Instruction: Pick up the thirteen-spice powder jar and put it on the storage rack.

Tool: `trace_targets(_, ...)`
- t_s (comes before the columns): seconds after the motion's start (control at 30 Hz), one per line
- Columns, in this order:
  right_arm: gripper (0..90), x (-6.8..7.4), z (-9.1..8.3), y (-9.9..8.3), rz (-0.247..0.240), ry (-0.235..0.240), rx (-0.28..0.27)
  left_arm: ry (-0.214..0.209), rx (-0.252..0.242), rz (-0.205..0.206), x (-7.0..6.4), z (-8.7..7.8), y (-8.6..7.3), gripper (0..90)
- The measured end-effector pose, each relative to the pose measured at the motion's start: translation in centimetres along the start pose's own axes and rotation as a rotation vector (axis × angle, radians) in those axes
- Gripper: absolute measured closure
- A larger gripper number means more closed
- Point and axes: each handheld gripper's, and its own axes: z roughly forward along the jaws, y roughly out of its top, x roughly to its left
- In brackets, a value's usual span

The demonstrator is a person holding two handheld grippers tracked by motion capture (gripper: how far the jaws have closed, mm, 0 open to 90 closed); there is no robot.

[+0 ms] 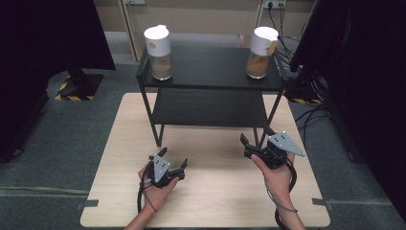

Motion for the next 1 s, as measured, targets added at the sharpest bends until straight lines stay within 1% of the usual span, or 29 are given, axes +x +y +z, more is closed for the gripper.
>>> trace_targets(0.27, 10.0, -0.2, -0.1, -1.1, 0.013, 0.002, 0.014, 0.0, 0.0, -0.002, 0.0, 0.0, 0.0, 12.7)
trace_targets(0.43, 9.9, -0.4, -0.2, -1.9, 0.032, 0.0, 0.018, 0.0, 0.0, 0.0, 0.0, 0.0, 0.0, 12.7)
trace_targets(0.87, 9.9, -0.7, -0.5, -3.8, 0.042, -0.011, 0.062, -0.001, -0.001, 0.0, 0.0, 0.0, 0.0, 12.7)
trace_targets(1.0, 9.9, -0.8, -0.5, -4.3, 0.038, -0.01, 0.076, -0.001, 0.0, 0.001, 0.0, 0.0, 0.0, 12.7)
